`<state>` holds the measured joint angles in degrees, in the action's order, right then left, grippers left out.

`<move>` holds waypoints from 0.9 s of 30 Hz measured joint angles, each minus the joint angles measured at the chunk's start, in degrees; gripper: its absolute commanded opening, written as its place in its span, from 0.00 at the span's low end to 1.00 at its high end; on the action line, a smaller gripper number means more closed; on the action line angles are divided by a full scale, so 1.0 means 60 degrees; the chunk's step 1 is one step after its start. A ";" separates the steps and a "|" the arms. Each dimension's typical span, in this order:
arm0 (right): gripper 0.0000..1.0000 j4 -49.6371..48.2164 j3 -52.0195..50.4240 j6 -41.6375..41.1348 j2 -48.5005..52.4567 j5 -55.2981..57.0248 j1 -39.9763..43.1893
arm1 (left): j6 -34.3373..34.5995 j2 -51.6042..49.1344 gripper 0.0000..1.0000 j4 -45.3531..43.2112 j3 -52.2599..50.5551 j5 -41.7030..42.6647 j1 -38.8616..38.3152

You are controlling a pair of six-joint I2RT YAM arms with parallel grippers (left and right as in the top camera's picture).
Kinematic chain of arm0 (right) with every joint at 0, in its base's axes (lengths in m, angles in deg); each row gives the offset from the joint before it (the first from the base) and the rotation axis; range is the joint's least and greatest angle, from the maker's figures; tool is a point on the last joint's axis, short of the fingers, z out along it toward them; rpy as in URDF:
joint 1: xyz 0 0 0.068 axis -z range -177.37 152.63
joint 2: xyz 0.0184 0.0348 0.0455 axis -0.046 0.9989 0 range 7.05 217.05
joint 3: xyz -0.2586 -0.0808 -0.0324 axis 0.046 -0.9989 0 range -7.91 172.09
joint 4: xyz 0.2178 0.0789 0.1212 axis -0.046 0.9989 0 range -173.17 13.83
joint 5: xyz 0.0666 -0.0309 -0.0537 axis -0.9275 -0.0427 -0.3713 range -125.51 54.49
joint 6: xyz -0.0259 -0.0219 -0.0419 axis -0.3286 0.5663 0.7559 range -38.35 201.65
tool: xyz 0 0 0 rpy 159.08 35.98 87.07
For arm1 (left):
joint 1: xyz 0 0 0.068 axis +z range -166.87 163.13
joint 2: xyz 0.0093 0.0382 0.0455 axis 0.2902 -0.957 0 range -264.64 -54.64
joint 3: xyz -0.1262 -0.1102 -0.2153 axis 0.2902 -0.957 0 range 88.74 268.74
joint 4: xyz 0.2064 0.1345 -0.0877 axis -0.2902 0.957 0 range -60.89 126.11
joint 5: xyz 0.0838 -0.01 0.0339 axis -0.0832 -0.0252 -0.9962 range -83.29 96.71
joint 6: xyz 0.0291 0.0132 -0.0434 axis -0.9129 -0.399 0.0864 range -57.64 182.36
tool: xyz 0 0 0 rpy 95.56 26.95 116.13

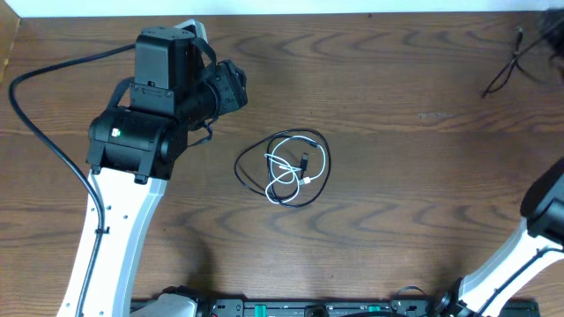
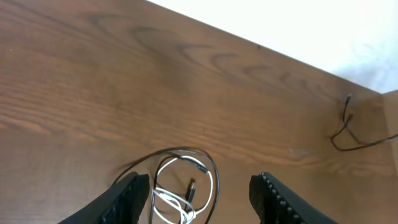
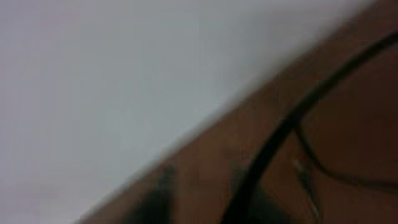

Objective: Untangle cables

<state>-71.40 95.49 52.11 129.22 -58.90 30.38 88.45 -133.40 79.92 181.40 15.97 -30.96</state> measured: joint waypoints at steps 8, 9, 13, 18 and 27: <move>0.99 0.3956 -0.0025 0.0033 0.0240 0.1716 0.0353 | -0.0073 0.0000 0.57 0.0044 0.0000 0.0022 0.0000; 0.99 0.4404 -0.0025 0.0033 0.0240 0.1967 0.0390 | -0.0073 0.0000 0.57 0.0040 0.0000 0.0025 0.0000; 0.99 0.5421 -0.0029 0.0018 0.0237 0.2659 0.0466 | -0.0073 0.0000 0.57 0.0047 0.0000 0.0091 0.0000; 0.99 0.5952 -0.0029 -0.0004 0.0098 0.2973 0.0499 | -0.0189 -0.0004 0.57 0.0044 0.0000 0.0233 -0.0036; 0.99 0.6932 -0.0004 0.1184 -0.2331 0.1402 0.0481 | -0.1497 -0.0601 0.57 0.0120 0.0000 0.0659 -0.0947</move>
<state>-29.80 95.47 59.21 115.24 -50.49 33.27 79.46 -137.01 80.64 181.40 19.92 -36.64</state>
